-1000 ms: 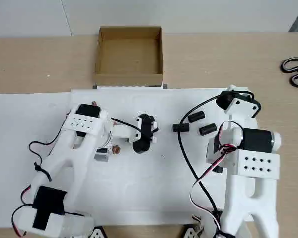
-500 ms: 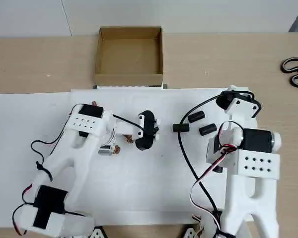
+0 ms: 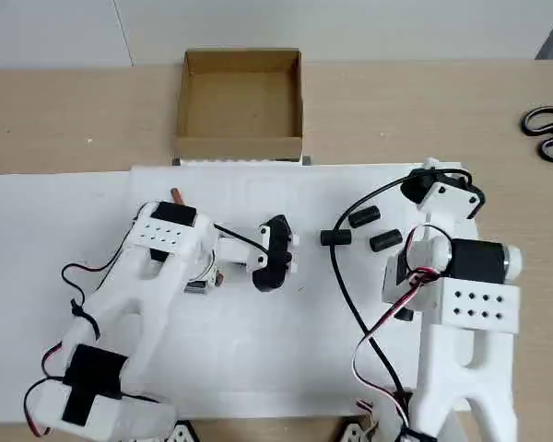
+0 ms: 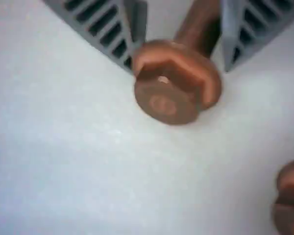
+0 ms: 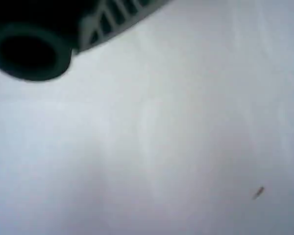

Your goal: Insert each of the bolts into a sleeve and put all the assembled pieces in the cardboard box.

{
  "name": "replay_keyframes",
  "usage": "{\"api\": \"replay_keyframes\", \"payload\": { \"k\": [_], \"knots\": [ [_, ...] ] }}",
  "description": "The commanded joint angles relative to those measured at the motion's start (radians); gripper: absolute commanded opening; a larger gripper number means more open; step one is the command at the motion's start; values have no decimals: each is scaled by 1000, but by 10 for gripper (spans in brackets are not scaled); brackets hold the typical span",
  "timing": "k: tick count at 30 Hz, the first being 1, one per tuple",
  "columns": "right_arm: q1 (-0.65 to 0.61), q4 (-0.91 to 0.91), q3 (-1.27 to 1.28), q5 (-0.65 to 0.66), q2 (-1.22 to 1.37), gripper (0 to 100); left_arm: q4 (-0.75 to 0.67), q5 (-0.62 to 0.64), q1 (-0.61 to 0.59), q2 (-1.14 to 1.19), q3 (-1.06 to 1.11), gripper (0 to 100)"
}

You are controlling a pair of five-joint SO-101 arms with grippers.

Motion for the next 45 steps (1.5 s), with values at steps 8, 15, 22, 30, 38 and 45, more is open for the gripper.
{"api": "replay_keyframes", "payload": {
  "k": [8, 15, 22, 30, 38, 45],
  "knots": [
    [7, -5, -5, 11, -24, 3, -23, -175, 5, -15, -10, 6],
    [7, -5, -5, 11, -24, 3, 92, -58, 2, -17, -148, 6],
    [7, -5, -9, 11, -24, 3, 364, 23, -2, -17, -427, 6],
    [-1, -5, -11, 5, -97, 3, 414, 371, -64, -17, -708, 6],
    [-111, -4, -11, 14, -395, 3, 534, 881, -64, -18, -1040, 6],
    [-248, -15, -11, 14, -559, 2, 535, 953, -77, -163, -1173, 7]
  ]
}}
